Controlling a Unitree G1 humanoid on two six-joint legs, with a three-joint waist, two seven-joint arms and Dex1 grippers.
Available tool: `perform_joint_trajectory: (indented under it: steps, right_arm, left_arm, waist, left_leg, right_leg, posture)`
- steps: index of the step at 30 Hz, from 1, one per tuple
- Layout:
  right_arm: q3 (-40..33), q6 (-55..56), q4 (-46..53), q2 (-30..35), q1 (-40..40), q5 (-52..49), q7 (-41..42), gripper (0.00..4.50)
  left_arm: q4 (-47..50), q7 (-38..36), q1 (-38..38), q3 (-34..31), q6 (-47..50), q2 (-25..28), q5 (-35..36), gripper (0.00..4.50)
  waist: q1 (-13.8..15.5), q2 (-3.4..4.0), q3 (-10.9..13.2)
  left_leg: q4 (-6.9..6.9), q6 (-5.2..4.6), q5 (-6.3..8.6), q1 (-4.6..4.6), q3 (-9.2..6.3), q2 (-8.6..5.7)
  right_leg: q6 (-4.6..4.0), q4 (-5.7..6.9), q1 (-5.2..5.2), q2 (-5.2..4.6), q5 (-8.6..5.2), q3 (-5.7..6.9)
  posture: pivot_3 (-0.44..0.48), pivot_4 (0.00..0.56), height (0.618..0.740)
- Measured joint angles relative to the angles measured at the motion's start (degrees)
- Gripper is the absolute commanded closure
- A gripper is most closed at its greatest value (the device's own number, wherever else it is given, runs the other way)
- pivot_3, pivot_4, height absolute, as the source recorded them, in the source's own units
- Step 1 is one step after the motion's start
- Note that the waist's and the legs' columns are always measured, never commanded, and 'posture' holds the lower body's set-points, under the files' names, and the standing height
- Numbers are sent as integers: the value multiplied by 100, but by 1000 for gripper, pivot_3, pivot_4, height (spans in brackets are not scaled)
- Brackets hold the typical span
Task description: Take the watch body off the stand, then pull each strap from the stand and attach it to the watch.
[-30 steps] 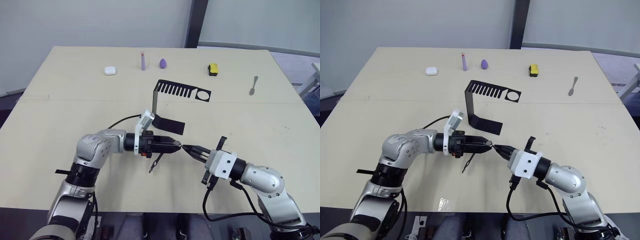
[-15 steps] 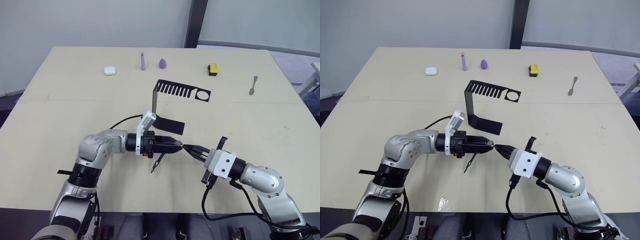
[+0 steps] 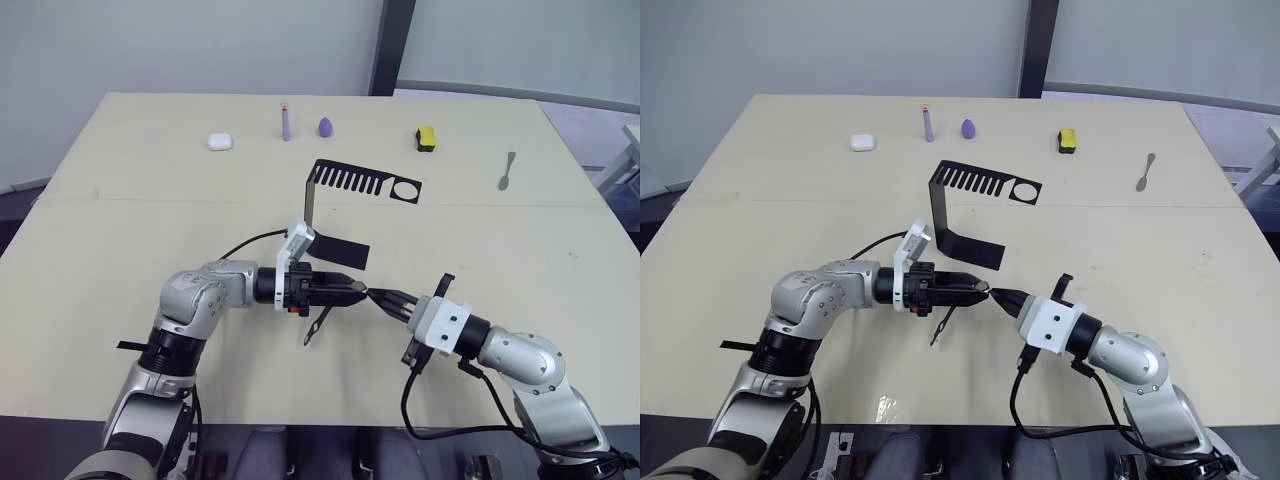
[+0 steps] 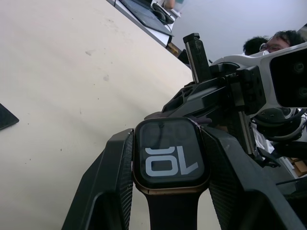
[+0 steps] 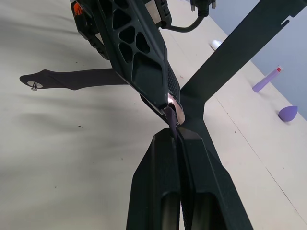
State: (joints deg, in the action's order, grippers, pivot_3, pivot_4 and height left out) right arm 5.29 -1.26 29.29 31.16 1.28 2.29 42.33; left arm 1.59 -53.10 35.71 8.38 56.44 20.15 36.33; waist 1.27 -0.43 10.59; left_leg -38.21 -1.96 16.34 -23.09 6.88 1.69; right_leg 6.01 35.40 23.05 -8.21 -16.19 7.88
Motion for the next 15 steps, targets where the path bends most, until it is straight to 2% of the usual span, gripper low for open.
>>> perform_joint_trajectory:
  steps: [15]
  right_arm:
    - [-3,-82,0,-48,2,120,-52,4500]
  left_arm:
    - [231,313,-65,-3,120,-113,0,2894]
  waist:
    - [0,0,0]
  left_leg:
    - [0,0,0,0,0,0]
  right_leg:
    - [0,-1,0,0,0,-1]
  posture:
    - [0,150,740]
